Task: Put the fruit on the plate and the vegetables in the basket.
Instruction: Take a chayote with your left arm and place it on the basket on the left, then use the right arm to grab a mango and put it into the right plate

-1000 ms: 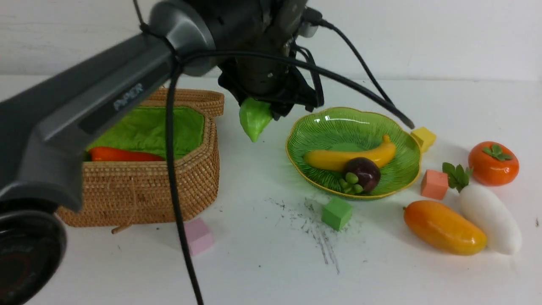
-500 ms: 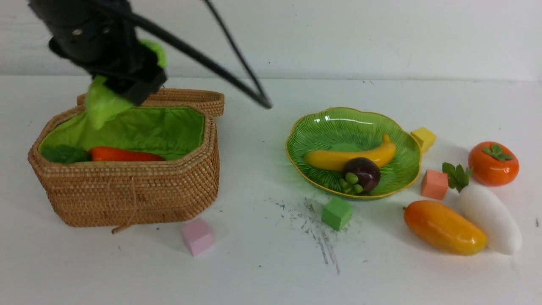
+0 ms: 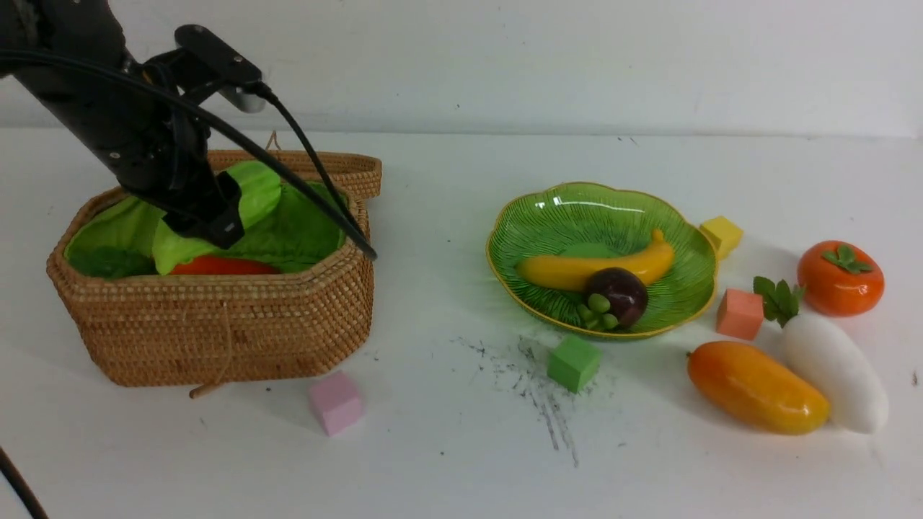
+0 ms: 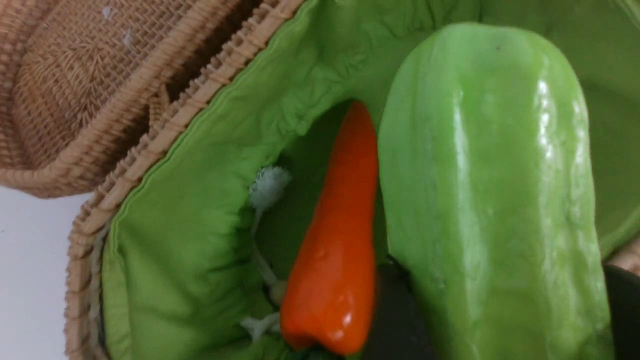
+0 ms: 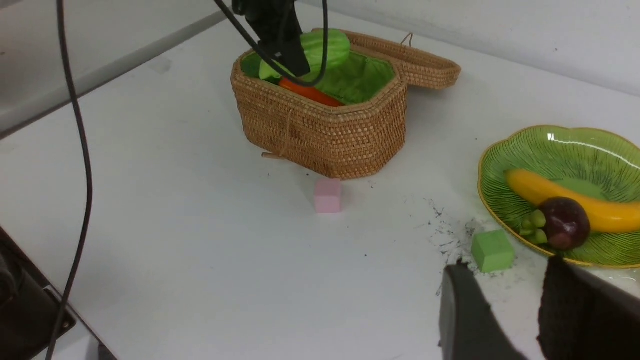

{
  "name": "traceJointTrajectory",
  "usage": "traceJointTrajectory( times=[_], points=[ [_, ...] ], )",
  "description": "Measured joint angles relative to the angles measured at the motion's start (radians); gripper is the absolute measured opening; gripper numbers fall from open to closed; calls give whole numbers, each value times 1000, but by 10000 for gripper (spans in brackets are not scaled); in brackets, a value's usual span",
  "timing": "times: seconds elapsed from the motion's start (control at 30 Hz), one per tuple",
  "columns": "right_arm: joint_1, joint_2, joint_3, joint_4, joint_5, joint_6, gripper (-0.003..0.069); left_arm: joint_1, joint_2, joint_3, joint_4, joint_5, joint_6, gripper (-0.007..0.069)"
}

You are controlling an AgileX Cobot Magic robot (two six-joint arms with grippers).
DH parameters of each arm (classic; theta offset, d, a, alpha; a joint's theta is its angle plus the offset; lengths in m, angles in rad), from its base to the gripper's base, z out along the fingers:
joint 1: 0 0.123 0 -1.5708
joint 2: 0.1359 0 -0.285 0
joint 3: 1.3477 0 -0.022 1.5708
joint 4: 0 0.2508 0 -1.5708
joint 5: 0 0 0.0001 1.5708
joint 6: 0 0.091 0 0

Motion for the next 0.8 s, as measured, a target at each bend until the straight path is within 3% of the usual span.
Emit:
traceJointTrajectory(
  times=[0.07, 0.2, 0.33, 0.47, 0.5, 0.53, 0.57, 0.6, 0.63, 0.7, 0.8],
  points=[
    [0, 0, 0, 3, 0, 0, 233, 0, 7, 0, 2, -11, -11, 482],
    [0, 0, 0, 18, 0, 0, 237, 0, 1, 1, 4, -16, -70, 608],
    [0, 0, 0, 17, 0, 0, 237, 0, -37, 2, -19, -16, -136, 627],
    [0, 16, 0, 16, 4, 0, 235, -10, -160, 2, -142, 19, -261, 484],
    [0, 30, 0, 16, 10, 0, 235, -21, -194, 2, -163, 37, -297, 415],
    [0, 59, 0, 16, 20, 0, 235, -42, -237, 2, -175, 65, -341, 297],
    [0, 64, 0, 16, 22, 0, 235, -47, -244, 2, -175, 71, -341, 278],
    [0, 110, 0, 13, 39, 0, 235, -90, -306, 2, -172, 122, -380, 123],
    [0, 145, 0, 5, 50, -2, 235, -122, -339, 2, -165, 149, -396, 50],
    [0, 221, 0, -24, 65, -13, 235, -192, -392, 2, -152, 200, -426, -13],
    [0, 317, 0, -94, 68, -23, 235, -286, -465, 8, -127, 257, -475, -13]
  ],
)
